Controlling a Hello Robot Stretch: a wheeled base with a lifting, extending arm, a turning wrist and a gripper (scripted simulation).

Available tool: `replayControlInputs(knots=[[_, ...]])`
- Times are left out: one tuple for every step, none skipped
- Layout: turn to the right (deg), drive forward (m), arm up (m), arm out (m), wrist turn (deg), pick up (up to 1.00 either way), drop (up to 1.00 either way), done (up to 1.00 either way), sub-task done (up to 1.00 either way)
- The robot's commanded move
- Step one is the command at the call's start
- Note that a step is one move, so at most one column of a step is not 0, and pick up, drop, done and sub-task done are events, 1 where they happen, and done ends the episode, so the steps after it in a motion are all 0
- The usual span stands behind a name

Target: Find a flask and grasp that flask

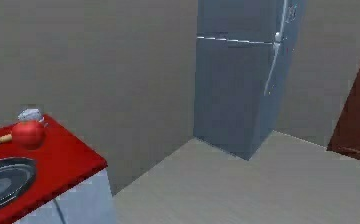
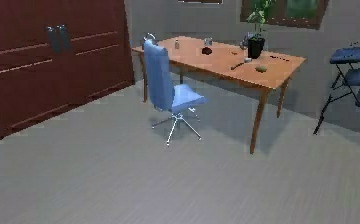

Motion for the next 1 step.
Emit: replayControlInputs(knots=[[-45.0, 0.00, 0.00, 0.00, 0.0, 0.00, 0.00, 0.00, 0.00]])
